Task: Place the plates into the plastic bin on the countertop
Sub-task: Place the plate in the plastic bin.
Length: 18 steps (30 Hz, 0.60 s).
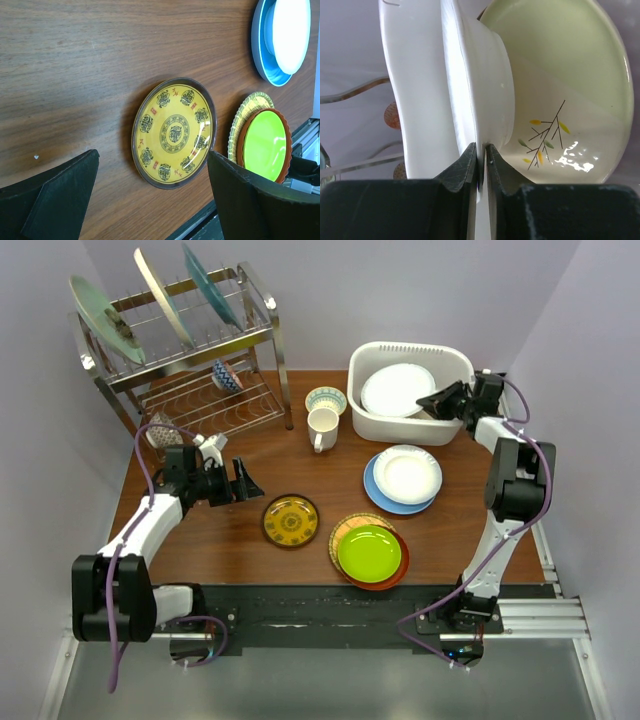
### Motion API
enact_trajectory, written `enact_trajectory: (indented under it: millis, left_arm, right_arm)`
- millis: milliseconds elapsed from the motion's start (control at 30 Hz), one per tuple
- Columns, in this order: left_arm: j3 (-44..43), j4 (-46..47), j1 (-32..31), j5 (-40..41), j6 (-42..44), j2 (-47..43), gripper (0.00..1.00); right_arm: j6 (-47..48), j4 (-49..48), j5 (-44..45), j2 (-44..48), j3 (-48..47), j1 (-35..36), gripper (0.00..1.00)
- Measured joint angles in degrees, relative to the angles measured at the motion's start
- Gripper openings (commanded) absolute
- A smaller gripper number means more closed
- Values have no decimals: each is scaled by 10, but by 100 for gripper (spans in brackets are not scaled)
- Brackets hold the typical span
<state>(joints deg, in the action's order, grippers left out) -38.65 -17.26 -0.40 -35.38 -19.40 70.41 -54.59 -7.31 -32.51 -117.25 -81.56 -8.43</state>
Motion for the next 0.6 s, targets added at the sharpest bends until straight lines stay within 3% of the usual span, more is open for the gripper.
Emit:
enact_trajectory:
  millis: [200,400,500,600]
  left_arm:
    - [0,0,0,0,0,2,94]
    - [0,0,0,0,0,4,94]
    - [0,0,0,0,0,4,94]
    - [0,0,0,0,0,4,94]
  right_arm:
    - [2,-7,-1,0,-2,0,22]
    - [10,-8,2,4,-2,0,39]
    - [17,-4,5,11,-2,0,53]
    - [28,10,19,22,-2,0,59]
